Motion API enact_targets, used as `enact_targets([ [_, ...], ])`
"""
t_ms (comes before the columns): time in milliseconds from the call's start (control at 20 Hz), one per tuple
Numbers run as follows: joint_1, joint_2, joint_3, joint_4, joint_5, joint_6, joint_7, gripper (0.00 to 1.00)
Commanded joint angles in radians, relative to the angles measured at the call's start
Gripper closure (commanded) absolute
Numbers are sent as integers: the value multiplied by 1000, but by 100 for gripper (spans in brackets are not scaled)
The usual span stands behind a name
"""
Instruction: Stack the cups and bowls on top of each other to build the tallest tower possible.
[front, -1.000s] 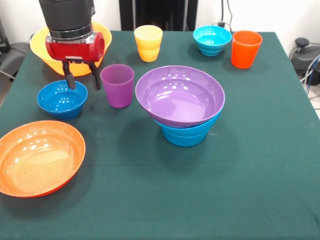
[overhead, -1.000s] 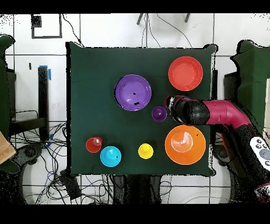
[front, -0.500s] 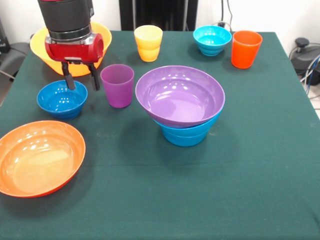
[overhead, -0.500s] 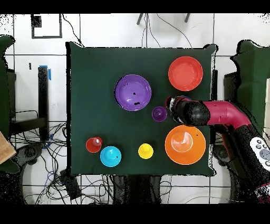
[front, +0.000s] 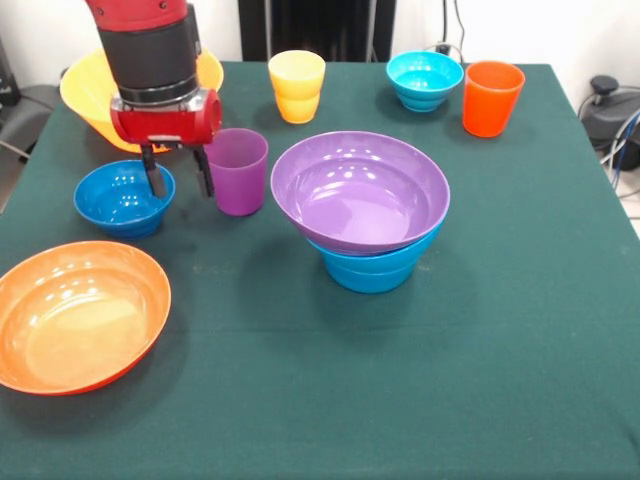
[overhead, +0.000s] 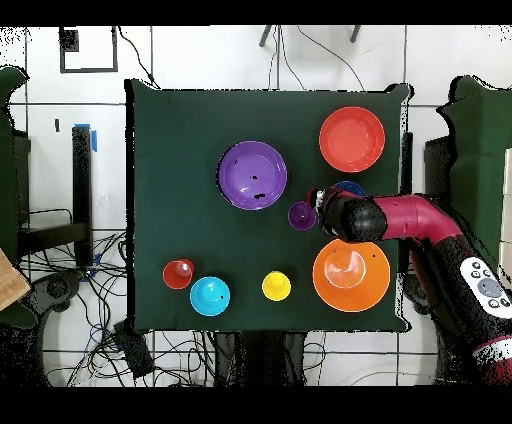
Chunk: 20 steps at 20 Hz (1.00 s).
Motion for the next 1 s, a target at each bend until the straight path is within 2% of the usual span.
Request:
enact_targets([
  [50,24,92,-62,-61,-122,-74,-143,0],
  [600,14,109,-61,-80,-140,-70,-158,0],
  [1000,7,85,-55,-63,-133,-53,-163,0],
])
